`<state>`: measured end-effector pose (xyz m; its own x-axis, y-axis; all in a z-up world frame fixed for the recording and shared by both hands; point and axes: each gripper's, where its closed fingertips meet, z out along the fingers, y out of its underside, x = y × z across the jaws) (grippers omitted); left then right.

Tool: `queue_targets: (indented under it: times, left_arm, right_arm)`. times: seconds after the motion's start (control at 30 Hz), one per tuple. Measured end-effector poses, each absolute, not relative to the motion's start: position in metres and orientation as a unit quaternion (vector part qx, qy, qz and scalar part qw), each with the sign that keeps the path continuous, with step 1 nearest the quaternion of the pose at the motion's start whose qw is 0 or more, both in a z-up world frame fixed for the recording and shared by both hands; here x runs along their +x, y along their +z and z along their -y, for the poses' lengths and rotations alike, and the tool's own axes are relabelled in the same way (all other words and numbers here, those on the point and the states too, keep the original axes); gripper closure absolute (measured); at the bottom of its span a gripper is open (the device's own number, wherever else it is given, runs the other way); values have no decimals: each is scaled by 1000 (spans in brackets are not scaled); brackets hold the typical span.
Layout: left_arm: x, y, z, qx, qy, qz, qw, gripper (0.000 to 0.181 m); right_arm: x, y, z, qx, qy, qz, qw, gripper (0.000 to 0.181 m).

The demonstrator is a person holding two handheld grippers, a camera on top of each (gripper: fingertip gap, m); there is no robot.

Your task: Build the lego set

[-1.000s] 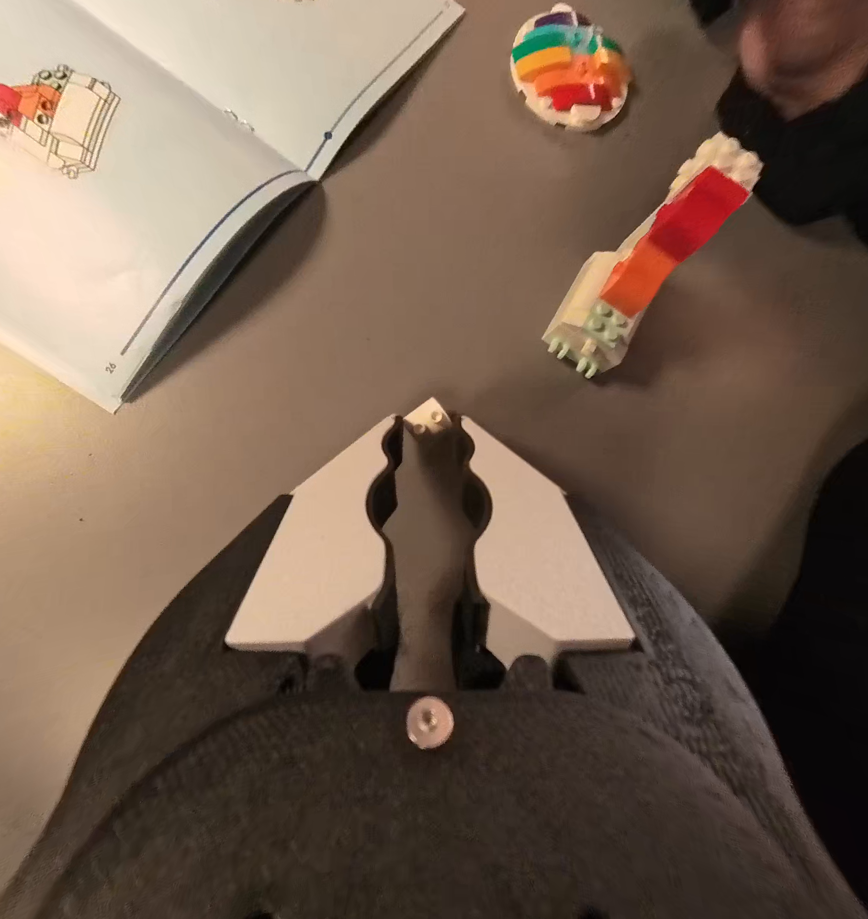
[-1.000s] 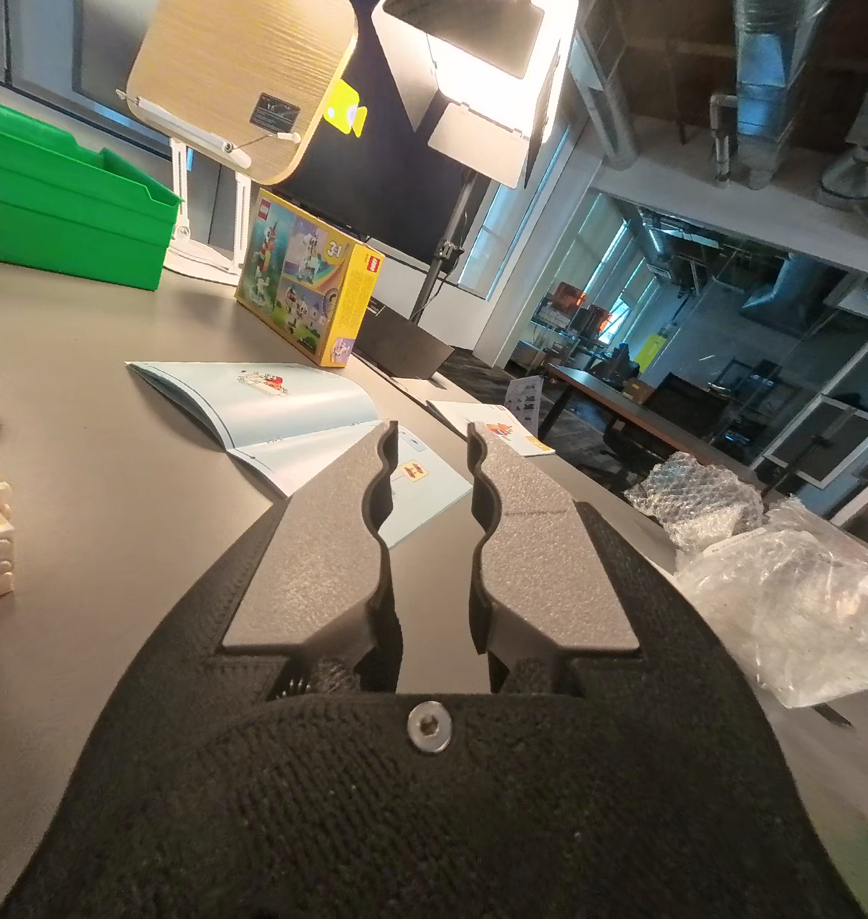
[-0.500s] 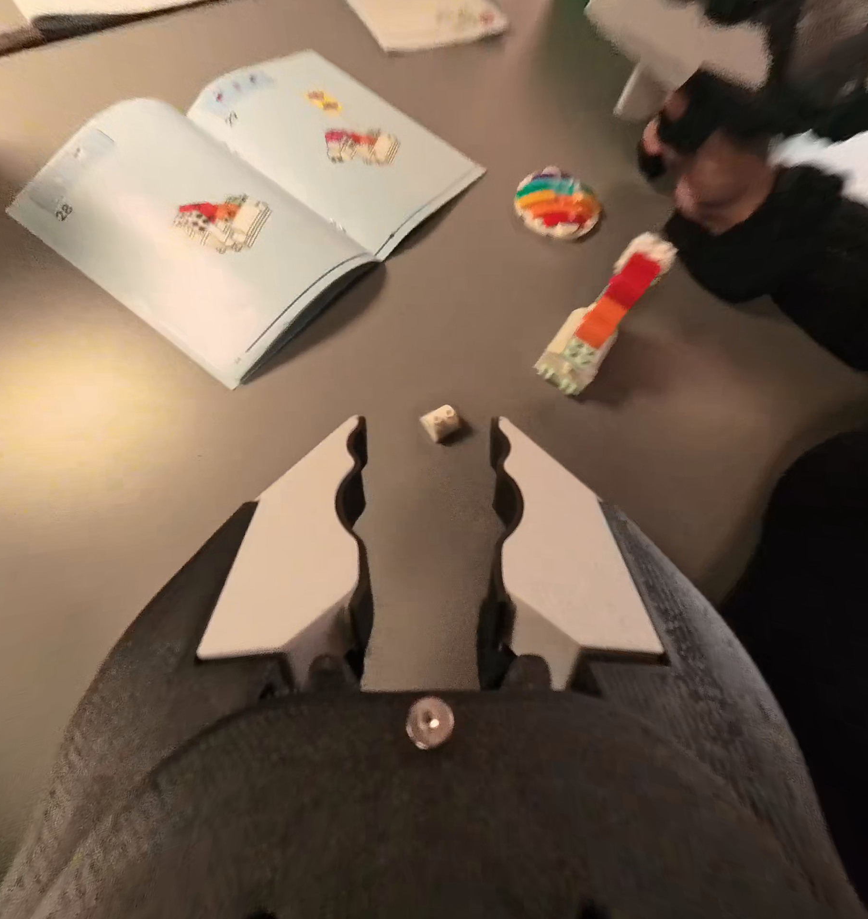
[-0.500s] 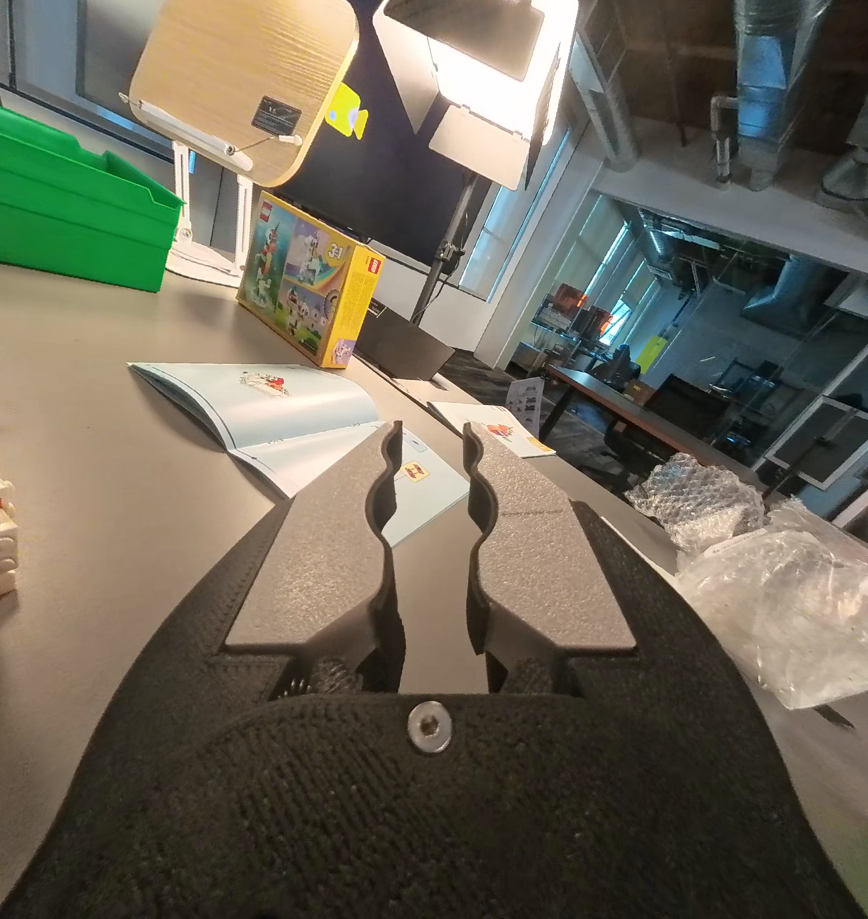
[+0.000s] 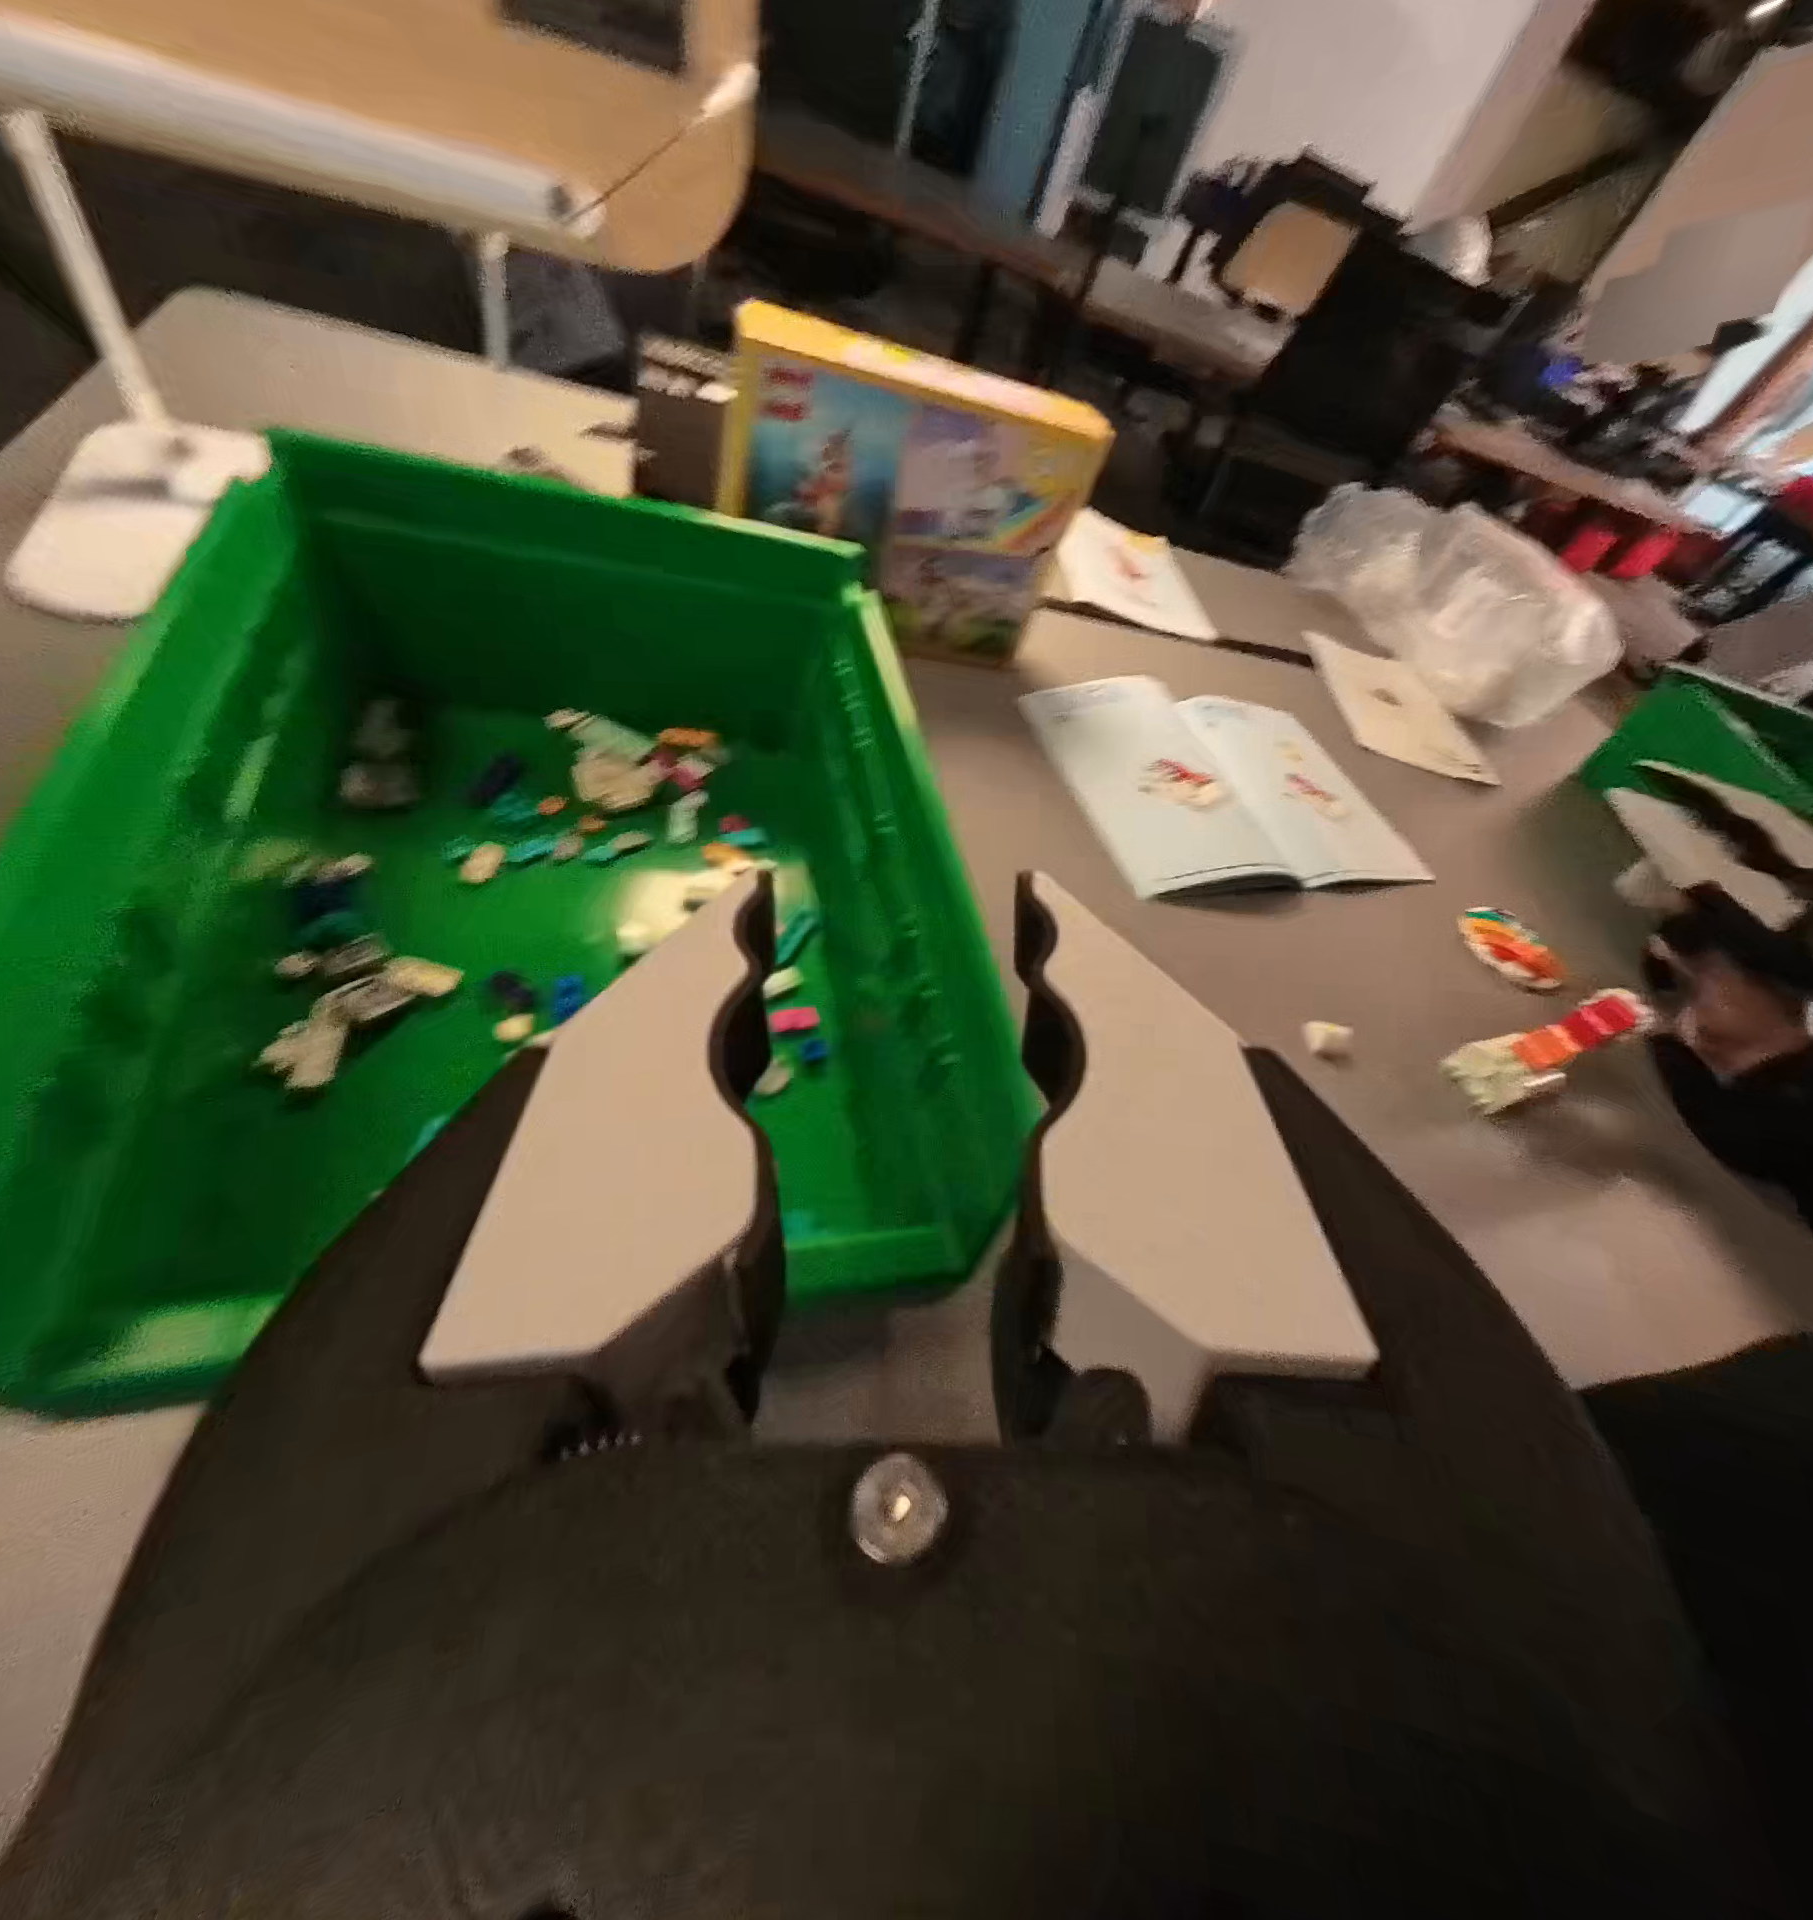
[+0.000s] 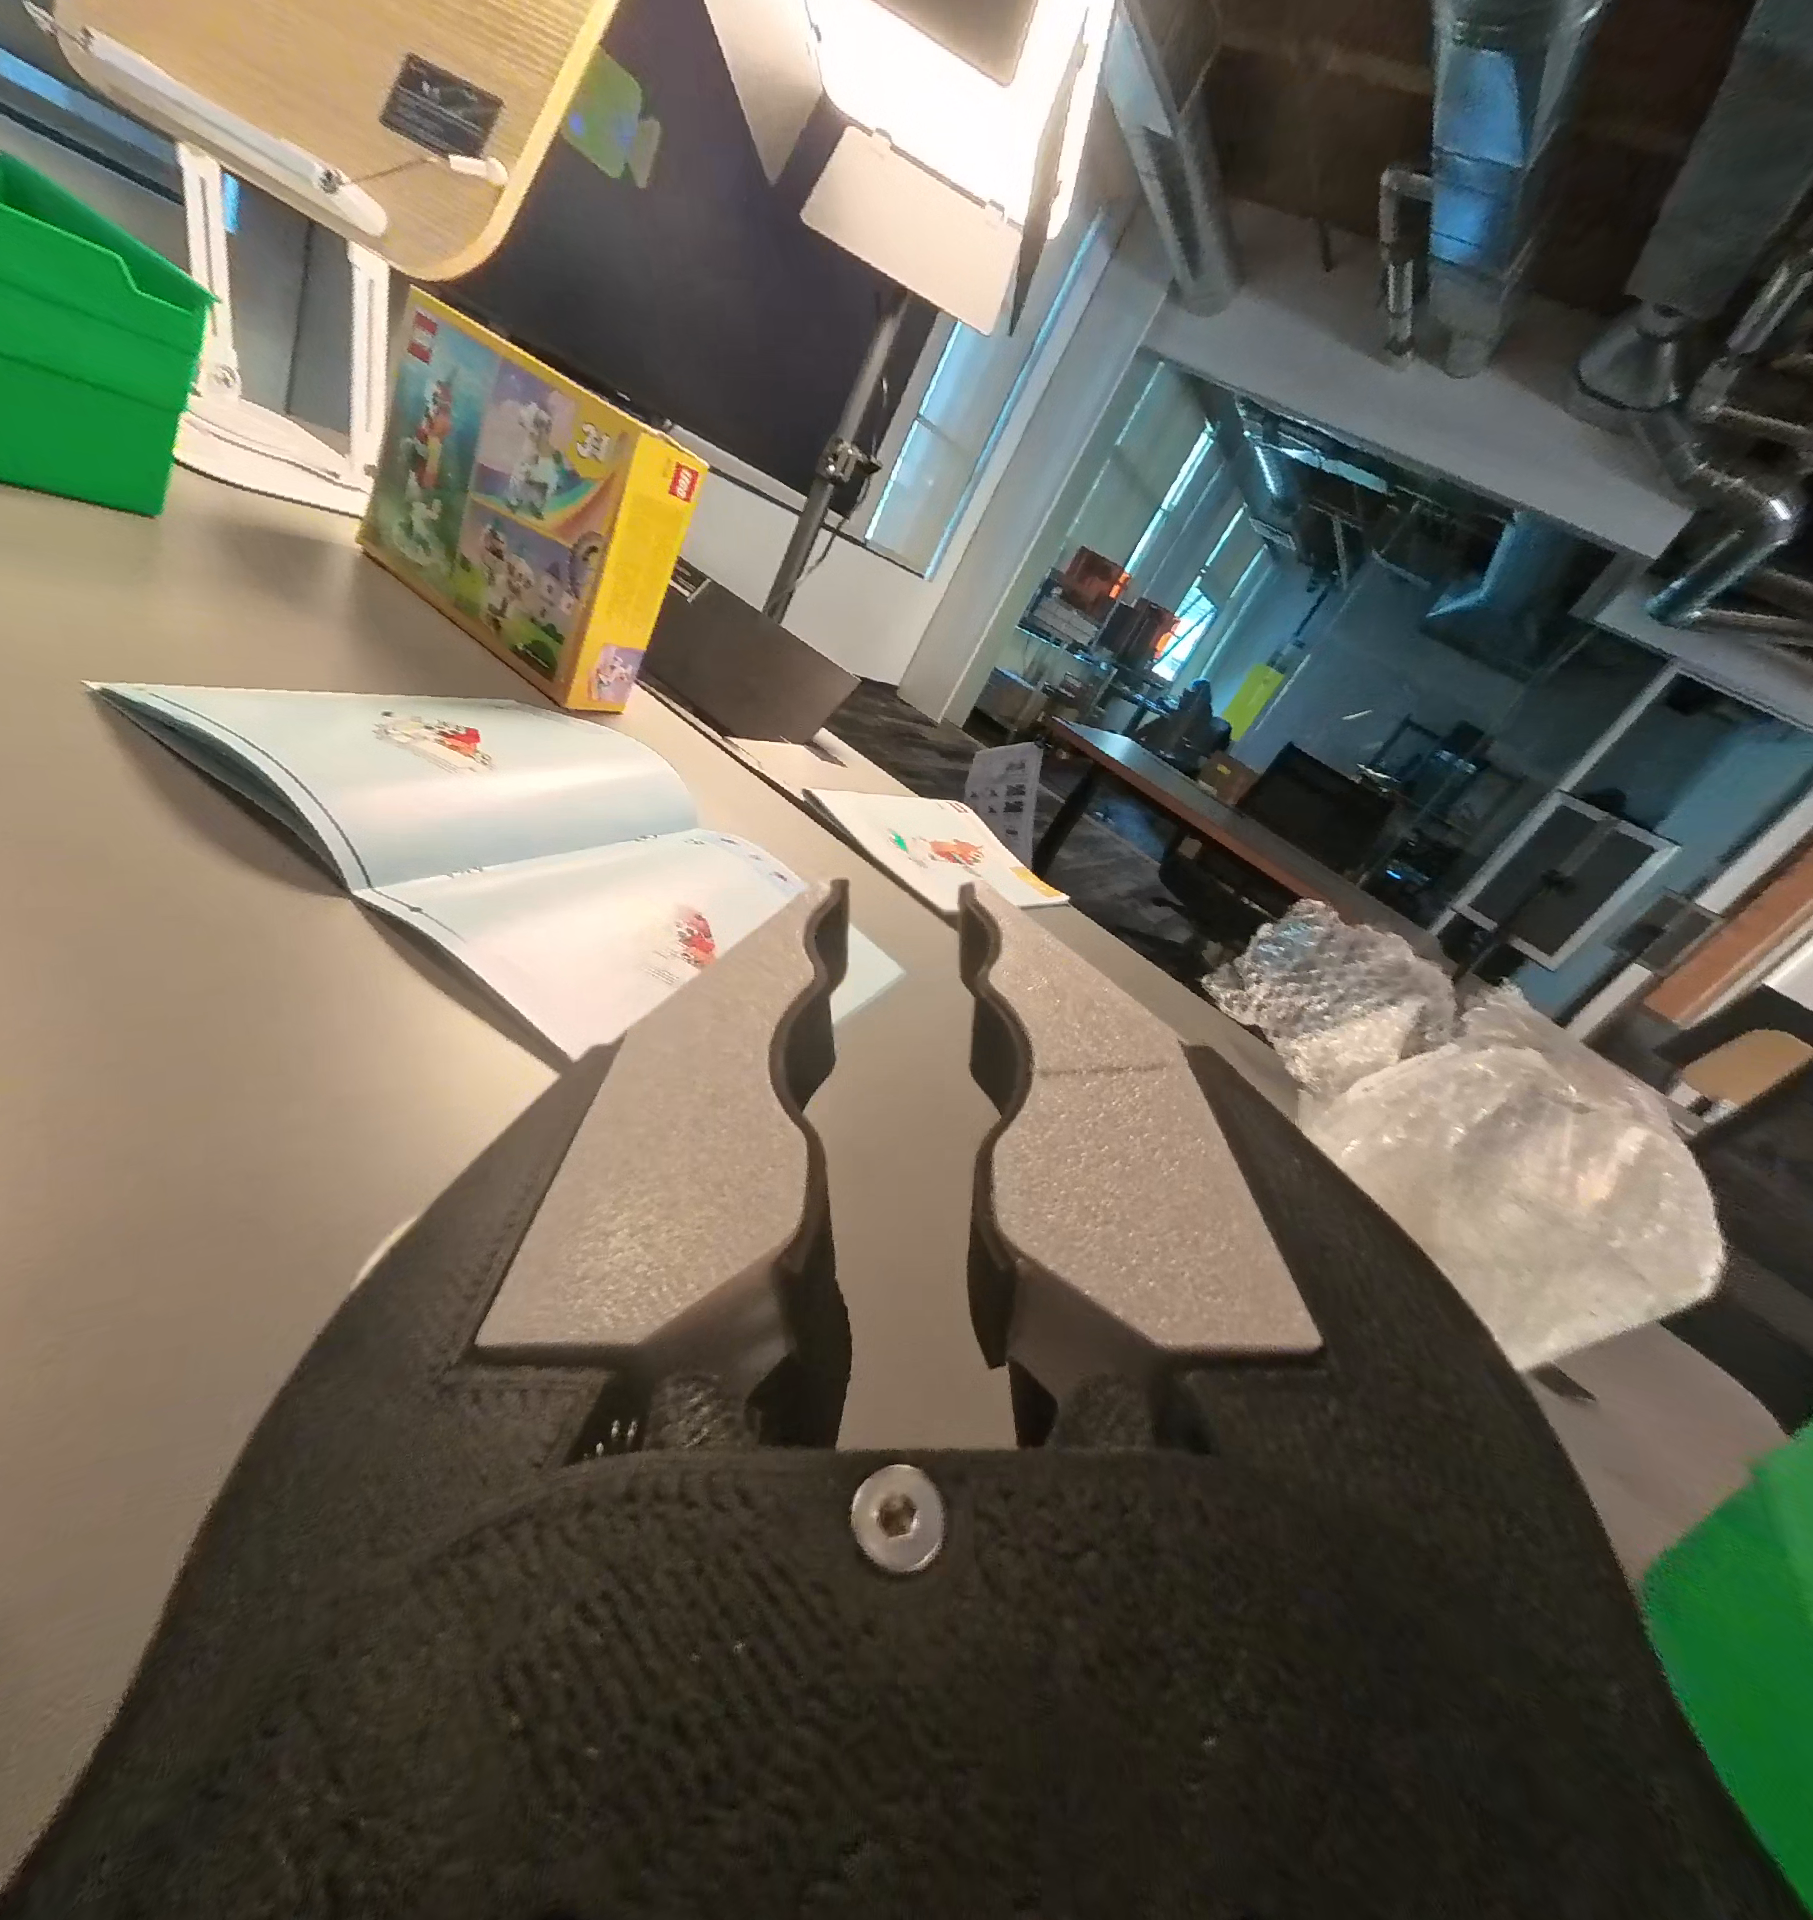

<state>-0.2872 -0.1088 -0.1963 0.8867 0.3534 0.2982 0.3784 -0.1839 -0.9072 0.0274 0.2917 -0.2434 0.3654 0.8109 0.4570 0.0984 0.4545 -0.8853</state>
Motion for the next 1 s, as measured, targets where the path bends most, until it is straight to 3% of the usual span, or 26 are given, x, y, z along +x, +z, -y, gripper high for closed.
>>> queue_targets:
  times: [0.17, 0.43, 1.0]
  left_arm:
    - [-329, -231, 126, -834, -27, 252, 490, 139]
    - [-356, -248, 112, -876, -37, 206, 434, 144]
    - [-366, -261, 91, -863, -51, 179, 469, 152]
  right_arm:
    - [32, -243, -303, -474, 240, 483, 696, 162]
    - [42, -244, -320, -503, 212, 452, 705, 162]
    - [39, -253, -327, -523, 173, 462, 695, 164]
